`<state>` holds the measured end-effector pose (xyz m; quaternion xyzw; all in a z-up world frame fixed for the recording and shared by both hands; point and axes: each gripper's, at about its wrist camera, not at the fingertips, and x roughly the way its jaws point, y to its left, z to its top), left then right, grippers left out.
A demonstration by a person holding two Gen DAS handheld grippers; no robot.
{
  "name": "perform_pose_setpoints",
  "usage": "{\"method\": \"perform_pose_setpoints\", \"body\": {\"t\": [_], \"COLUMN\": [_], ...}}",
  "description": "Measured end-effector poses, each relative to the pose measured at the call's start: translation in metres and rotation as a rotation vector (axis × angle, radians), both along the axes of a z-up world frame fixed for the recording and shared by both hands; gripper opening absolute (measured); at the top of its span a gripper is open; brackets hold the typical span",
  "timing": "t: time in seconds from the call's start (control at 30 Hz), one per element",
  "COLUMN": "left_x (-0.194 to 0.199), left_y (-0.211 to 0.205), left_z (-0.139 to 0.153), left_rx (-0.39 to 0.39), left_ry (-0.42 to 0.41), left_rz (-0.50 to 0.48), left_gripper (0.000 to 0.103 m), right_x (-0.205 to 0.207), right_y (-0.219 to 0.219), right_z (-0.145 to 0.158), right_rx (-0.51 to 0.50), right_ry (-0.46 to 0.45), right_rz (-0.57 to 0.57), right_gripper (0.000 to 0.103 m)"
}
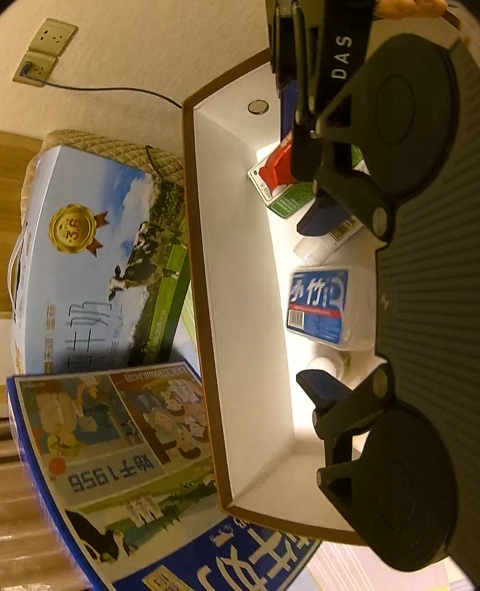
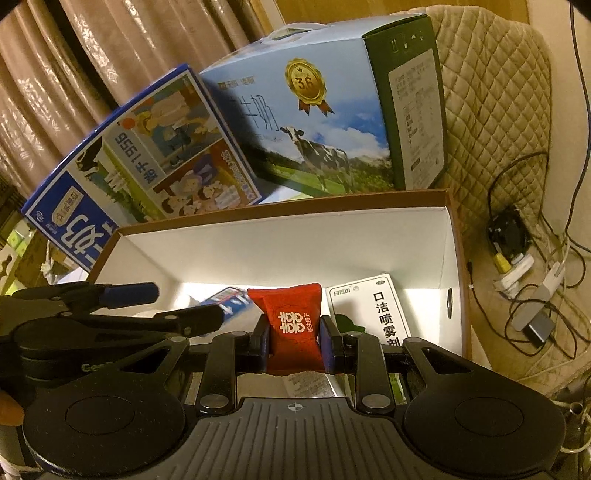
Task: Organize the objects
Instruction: 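Lift and carry the blue case and red packet into the brown box, then open both tools to release the case and packet inside the box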
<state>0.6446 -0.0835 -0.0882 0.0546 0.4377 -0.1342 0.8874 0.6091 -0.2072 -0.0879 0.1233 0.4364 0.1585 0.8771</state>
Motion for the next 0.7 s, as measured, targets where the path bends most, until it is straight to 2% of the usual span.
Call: {"method": "perform_pose_setpoints", "body": {"t": [0.1, 0.43, 0.5, 0.6, 0.67, 0.7], "left_x": [-0.003, -0.012, -0.014, -0.019, -0.023, -0.026], "left_y": [0.008, 0.028, 0.031, 0.033, 0.033, 0.034], "left_z": [0.003, 0.011, 0.013, 0.018, 0.02, 0.022], "left_rx": [-0.012, 0.022, 0.021, 0.015, 0.015, 0.014], "left_ry": [0.004, -0.004, -0.006, -0.012, -0.019, -0.021], "left_rz": [0.009, 0.044, 0.05, 0.049, 0.048, 0.05], "left_gripper": [0.08, 0.085, 0.085, 0.088, 0.089, 0.089], "right_x": [0.0, 0.008, 0.01, 0.009, 0.007, 0.005], "right_y": [0.002, 0.013, 0.016, 0.017, 0.016, 0.016], "right_z": [0.001, 0.001, 0.004, 0.012, 0.017, 0.02], "right_rx": [0.004, -0.009, -0.019, -0.01, -0.002, -0.002], "right_ry": [-0.006, -0.025, -0.045, -0.087, -0.105, -0.111], "right_rz": [0.007, 0.015, 0.015, 0.006, -0.006, -0.008], "right_gripper": [0.024, 0.025, 0.028, 0.043, 0.059, 0.061]}}
